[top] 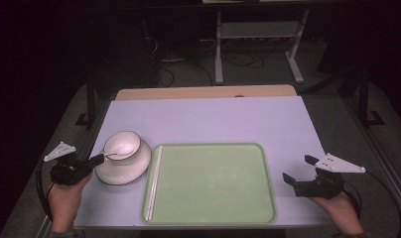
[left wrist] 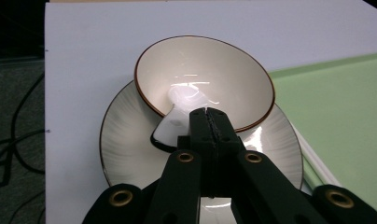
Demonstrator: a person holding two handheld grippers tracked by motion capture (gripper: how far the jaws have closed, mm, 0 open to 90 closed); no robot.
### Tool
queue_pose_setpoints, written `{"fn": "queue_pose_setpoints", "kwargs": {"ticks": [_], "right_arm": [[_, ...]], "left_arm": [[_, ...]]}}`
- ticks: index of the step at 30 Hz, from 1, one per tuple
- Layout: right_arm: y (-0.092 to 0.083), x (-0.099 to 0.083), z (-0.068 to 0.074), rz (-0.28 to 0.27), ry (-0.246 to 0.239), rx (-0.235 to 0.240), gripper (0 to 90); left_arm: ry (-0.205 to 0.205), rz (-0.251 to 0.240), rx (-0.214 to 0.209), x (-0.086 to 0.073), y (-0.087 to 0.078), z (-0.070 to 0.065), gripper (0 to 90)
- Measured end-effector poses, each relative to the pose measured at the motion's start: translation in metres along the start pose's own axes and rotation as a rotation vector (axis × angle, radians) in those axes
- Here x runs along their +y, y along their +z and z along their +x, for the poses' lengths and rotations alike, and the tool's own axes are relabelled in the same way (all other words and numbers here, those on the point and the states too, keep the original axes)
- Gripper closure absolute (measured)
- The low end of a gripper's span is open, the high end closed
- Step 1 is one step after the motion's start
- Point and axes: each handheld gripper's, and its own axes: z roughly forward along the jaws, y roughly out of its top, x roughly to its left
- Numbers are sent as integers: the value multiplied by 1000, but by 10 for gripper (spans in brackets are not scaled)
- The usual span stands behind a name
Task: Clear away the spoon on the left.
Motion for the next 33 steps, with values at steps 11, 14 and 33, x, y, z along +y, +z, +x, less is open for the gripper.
{"fn": "queue_pose_setpoints", "kwargs": {"ticks": [11,14,33], "right_arm": [[-1,0,-1,-5,3,0,0],[-1,0,0,-6,2,2,0],[1,0,0,2,1,3,0]], "left_arm": [[14,-22,-33,17,-14,-6,745],[8,-21,-24,19,-15,-2,627],[-98,62,-36,6,4,28,495]]}}
